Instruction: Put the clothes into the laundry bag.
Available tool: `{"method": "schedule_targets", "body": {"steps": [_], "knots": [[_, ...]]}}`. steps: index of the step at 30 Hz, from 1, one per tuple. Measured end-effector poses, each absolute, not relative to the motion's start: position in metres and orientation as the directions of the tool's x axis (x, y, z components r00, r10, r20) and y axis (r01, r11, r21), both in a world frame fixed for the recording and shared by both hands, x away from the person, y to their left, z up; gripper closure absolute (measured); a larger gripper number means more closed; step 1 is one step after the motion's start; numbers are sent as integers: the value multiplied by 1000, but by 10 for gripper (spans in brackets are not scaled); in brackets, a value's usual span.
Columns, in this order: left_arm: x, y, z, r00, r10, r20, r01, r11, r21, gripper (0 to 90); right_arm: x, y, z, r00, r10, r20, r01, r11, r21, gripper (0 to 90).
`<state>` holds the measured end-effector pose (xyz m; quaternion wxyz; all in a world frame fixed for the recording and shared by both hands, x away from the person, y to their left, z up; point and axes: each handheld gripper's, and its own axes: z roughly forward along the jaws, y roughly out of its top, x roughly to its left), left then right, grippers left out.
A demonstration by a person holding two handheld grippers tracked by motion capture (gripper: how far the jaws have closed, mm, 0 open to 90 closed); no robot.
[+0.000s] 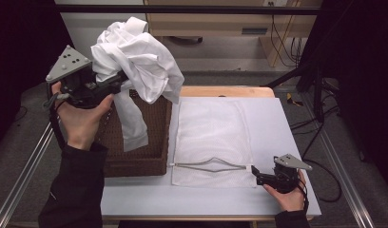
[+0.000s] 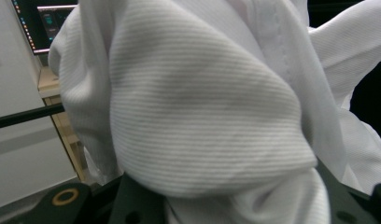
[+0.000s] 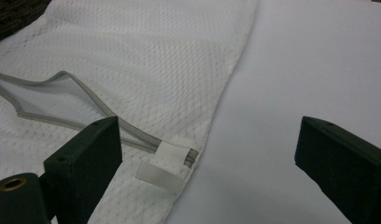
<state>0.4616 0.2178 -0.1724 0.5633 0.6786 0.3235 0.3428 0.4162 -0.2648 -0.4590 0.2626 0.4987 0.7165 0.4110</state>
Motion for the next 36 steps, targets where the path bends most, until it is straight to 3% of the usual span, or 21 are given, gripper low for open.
{"method": "schedule_targets", "body": {"steps": [19, 36], "knots": [[460, 184, -141, 597, 797, 94, 2, -119, 993, 632, 416, -266, -458, -364, 931, 35, 491, 160, 857, 79], [448, 118, -126, 698, 708, 107, -32, -119, 992, 629, 413, -271, -454, -362, 931, 47, 478, 143, 866, 83]]}}
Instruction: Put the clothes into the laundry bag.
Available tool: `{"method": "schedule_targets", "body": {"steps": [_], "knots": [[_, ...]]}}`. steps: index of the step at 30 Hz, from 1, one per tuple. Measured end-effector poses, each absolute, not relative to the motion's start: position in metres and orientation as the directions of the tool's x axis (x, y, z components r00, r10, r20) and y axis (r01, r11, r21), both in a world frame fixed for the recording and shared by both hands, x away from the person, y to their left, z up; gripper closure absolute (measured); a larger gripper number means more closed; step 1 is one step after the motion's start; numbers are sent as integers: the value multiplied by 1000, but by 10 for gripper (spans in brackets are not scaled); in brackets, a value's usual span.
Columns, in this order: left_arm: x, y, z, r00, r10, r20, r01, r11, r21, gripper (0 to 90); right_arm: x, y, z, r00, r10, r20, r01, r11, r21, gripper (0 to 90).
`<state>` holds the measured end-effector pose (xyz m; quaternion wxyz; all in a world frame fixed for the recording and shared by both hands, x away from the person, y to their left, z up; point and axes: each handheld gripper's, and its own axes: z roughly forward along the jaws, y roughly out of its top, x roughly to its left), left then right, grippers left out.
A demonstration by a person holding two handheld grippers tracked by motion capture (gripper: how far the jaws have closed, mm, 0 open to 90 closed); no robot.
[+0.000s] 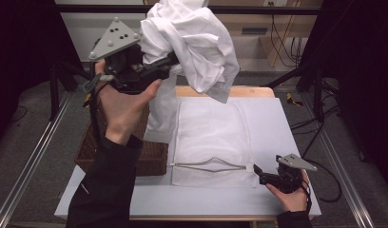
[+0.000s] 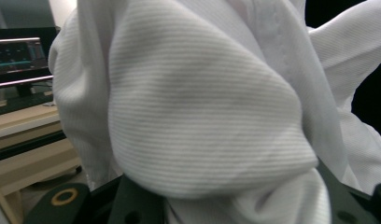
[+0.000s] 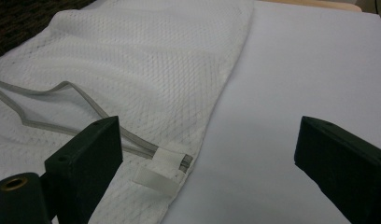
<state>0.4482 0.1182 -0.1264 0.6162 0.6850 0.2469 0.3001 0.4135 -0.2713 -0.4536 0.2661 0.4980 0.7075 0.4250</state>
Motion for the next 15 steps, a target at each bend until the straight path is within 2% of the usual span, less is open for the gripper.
{"method": "schedule_targets", "body": {"steps": [15], "knots": [[460, 49, -153, 772, 629, 98, 4, -158, 987, 625, 412, -278, -454, -348, 935, 64, 484, 121, 867, 95]]}}
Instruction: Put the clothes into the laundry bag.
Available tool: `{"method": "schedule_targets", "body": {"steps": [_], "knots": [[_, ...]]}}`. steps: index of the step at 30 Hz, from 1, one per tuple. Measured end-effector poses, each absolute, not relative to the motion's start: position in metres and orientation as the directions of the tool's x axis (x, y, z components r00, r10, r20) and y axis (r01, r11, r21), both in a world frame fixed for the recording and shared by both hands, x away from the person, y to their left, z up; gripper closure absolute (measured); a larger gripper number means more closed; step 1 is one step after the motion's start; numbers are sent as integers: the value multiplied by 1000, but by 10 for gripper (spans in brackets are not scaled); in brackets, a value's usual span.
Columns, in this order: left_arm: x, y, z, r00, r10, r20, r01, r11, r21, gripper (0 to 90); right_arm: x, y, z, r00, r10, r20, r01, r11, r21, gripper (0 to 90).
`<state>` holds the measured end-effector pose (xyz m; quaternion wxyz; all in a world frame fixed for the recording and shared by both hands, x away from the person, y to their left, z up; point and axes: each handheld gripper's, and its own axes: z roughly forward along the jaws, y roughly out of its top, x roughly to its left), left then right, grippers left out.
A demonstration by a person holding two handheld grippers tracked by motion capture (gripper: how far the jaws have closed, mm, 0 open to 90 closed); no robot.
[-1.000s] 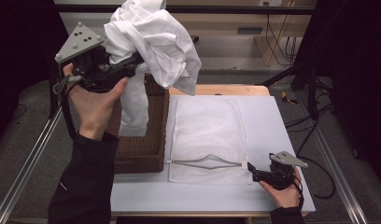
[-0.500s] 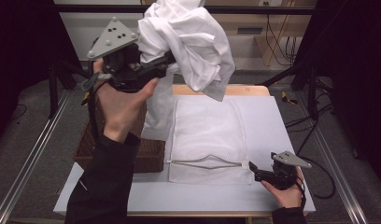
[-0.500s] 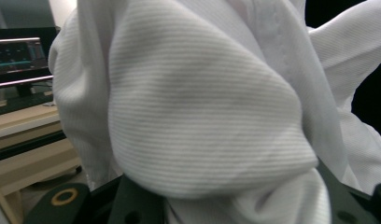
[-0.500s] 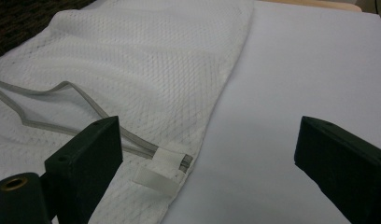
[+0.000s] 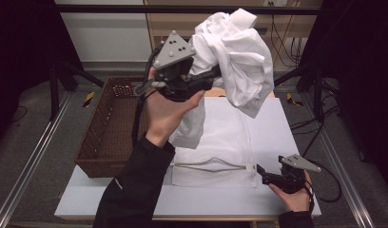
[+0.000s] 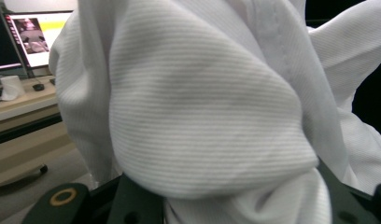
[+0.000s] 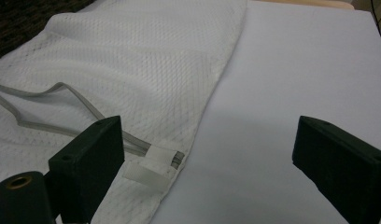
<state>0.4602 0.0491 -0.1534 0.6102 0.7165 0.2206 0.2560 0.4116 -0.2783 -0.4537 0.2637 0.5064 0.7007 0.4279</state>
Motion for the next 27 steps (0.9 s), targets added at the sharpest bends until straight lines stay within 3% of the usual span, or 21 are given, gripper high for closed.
{"method": "schedule_targets", "body": {"steps": [13, 27], "knots": [[479, 5, -217, 811, 582, 60, 91, -226, 970, 621, 411, -281, -460, -369, 927, 63, 496, 139, 857, 96], [502, -30, -337, 820, 572, 20, 244, -381, 892, 615, 406, -283, -452, -400, 914, 68, 463, 137, 876, 80]]}}
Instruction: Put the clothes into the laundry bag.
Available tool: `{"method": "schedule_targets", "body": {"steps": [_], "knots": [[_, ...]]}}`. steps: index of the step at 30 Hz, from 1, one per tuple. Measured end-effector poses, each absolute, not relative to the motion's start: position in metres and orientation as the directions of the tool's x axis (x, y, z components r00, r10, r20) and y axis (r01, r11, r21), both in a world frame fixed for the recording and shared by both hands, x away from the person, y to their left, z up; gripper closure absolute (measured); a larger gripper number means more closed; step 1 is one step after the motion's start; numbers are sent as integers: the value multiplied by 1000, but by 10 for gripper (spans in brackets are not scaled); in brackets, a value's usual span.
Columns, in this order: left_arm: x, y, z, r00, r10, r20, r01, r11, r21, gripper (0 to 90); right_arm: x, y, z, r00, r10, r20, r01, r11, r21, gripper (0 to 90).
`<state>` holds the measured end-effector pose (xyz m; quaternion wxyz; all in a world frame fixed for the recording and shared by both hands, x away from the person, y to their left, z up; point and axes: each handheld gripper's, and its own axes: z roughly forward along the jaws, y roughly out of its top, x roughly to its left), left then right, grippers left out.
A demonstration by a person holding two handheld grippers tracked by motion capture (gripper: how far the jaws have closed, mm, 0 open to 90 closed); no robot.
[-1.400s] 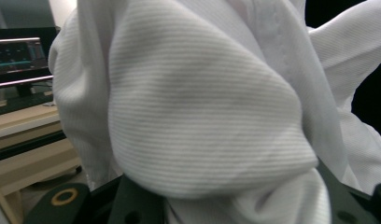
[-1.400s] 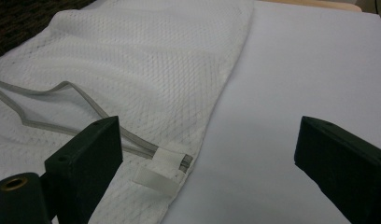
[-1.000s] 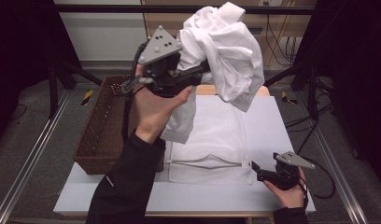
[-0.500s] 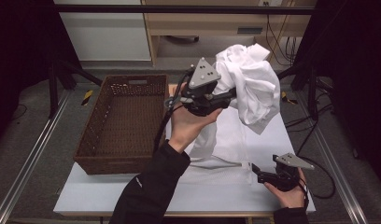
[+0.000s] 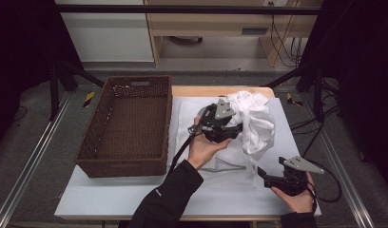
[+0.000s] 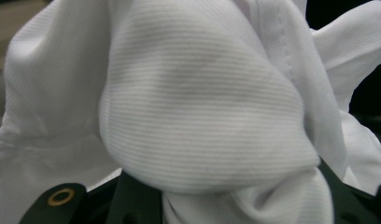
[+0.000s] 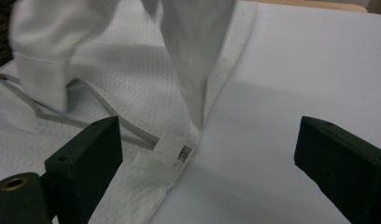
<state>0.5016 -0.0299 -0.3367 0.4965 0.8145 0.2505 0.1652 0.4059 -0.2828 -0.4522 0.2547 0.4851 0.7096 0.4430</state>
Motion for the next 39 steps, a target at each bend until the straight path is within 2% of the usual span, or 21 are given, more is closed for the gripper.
{"method": "schedule_targets", "body": {"steps": [17, 22, 24, 29, 32, 35, 39], "knots": [[509, -30, -435, 813, 581, -29, 381, -494, 781, 592, 406, -276, -451, -426, 902, 73, 452, 142, 881, 80], [508, -33, -455, 819, 574, -9, 389, -542, 745, 557, 406, -275, -452, -422, 904, 71, 450, 141, 882, 88], [508, -33, -458, 819, 573, -16, 392, -539, 746, 524, 406, -274, -452, -417, 906, 69, 448, 139, 883, 92], [500, -30, -453, 826, 563, -29, 405, -557, 725, 271, 407, -274, -452, -414, 907, 71, 444, 133, 886, 95], [493, -22, -442, 828, 560, -23, 394, -552, 735, 175, 407, -274, -451, -414, 908, 70, 441, 133, 888, 95], [484, -13, -431, 831, 557, -8, 375, -549, 747, 121, 406, -273, -448, -413, 908, 73, 431, 124, 894, 95], [474, 5, -413, 826, 563, 15, 340, -520, 784, 107, 406, -271, -443, -422, 904, 71, 418, 124, 900, 94]]}}
